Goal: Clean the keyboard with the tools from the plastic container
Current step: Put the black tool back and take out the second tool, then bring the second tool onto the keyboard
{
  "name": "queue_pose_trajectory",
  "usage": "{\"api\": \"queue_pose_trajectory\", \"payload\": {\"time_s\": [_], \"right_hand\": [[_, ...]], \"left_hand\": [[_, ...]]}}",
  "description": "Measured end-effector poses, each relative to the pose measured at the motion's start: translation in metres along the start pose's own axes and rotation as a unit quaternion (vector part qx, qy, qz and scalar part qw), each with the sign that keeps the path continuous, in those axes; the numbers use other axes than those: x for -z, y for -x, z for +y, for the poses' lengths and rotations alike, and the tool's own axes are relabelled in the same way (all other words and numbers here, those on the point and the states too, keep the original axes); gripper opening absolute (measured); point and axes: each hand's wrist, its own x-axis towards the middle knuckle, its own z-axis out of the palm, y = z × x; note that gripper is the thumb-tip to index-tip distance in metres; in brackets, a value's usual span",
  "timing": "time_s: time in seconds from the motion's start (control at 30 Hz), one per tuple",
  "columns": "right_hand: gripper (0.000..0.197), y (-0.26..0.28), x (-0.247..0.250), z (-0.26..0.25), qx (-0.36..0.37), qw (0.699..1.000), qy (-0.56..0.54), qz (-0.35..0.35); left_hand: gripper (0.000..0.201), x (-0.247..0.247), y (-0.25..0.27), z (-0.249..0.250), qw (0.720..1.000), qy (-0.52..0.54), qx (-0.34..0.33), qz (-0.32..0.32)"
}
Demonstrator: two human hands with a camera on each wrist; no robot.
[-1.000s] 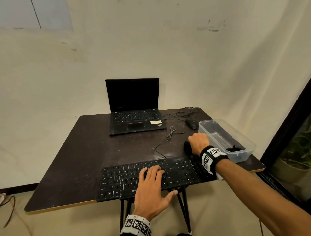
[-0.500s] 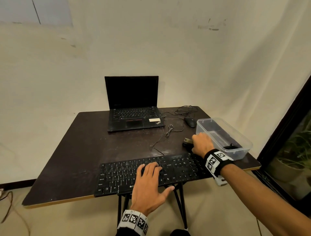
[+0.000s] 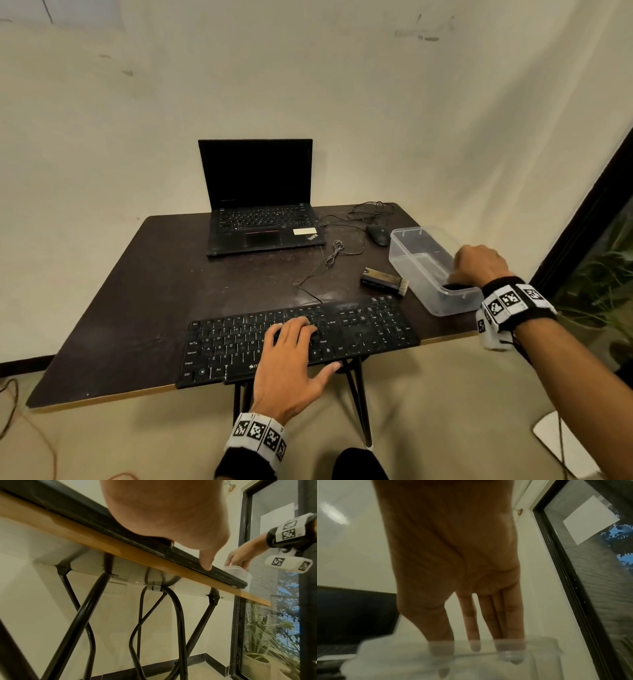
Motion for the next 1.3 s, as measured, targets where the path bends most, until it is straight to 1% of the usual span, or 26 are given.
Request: {"api": "queue_pose_trajectory", "payload": {"time_s": [0.03,0.1,0.17,0.23,0.3,0.37,0.47,0.53,0.6,0.67,0.7,0.77,0.83,0.87,0.93,1.0,1.07,1.1,1.2,1.3], "right_hand": [[0.041,-0.006,-0.008,0.003,-0.005,0.999,0.027,-0.034],[0.051,-0.019,-0.022,0.004,-0.007,0.996,0.036,-0.078],[0.059,-0.031,-0.031,0.003,-0.007,0.995,0.020,-0.100],[0.063,-0.042,-0.037,0.005,-0.008,0.994,0.007,-0.111],[0.062,-0.048,-0.043,0.007,-0.009,0.996,0.007,-0.093],[0.059,-0.041,-0.042,0.005,-0.011,0.998,0.009,-0.063],[0.045,-0.023,-0.021,-0.004,-0.017,1.000,-0.008,-0.001],[0.033,-0.008,0.002,-0.009,-0.017,0.997,-0.055,0.058],[0.025,0.014,0.023,-0.016,0.006,0.985,-0.134,0.112],[0.012,0.046,0.037,-0.030,0.052,0.965,-0.215,0.138],[0.010,0.063,0.040,-0.038,0.080,0.954,-0.247,0.146],[0.014,0.093,0.039,-0.058,0.131,0.931,-0.303,0.152],[0.016,0.119,0.031,-0.081,0.178,0.906,-0.353,0.150],[0.018,0.131,0.024,-0.095,0.198,0.895,-0.373,0.142],[0.020,0.153,0.006,-0.121,0.228,0.883,-0.391,0.126],[0.028,0.173,-0.016,-0.148,0.254,0.881,-0.382,0.117],[0.036,0.188,-0.038,-0.177,0.287,0.883,-0.356,0.104],[0.037,0.195,-0.047,-0.191,0.302,0.883,-0.345,0.101],[0.028,0.212,-0.063,-0.232,0.345,0.871,-0.336,0.097],[0.022,0.228,-0.076,-0.266,0.365,0.870,-0.321,0.079]], "left_hand": [[0.075,0.000,0.000,0.000,1.000,-0.002,0.002,-0.001],[0.075,0.001,0.000,0.000,1.000,-0.005,0.004,-0.003],[0.075,0.001,0.000,0.000,1.000,-0.009,0.003,-0.004],[0.074,0.001,0.000,0.000,1.000,-0.009,0.001,-0.007],[0.073,0.002,0.000,-0.001,1.000,-0.006,0.000,-0.006],[0.073,0.002,0.000,0.000,1.000,-0.006,-0.002,-0.006],[0.073,0.002,0.000,-0.001,1.000,-0.005,-0.004,-0.002],[0.072,0.001,0.000,-0.001,1.000,-0.007,-0.005,0.001],[0.071,0.001,0.000,0.000,1.000,-0.006,-0.008,0.004],[0.070,0.002,0.000,0.000,1.000,-0.005,-0.007,0.005],[0.069,0.002,0.001,0.000,1.000,-0.002,-0.006,0.004],[0.066,0.002,0.001,-0.001,1.000,0.017,-0.006,0.007],[0.059,0.007,0.003,-0.003,0.997,0.068,-0.006,0.036],[0.054,0.011,0.007,-0.005,0.993,0.096,-0.005,0.061],[0.046,0.021,0.020,-0.013,0.985,0.124,-0.004,0.122],[0.041,0.030,0.045,-0.028,0.976,0.127,0.018,0.175],[0.042,0.037,0.075,-0.052,0.966,0.123,0.073,0.214],[0.044,0.039,0.089,-0.063,0.960,0.118,0.105,0.229],[0.054,0.048,0.120,-0.093,0.946,0.102,0.185,0.244],[0.056,0.053,0.131,-0.113,0.935,0.129,0.219,0.246]]}}
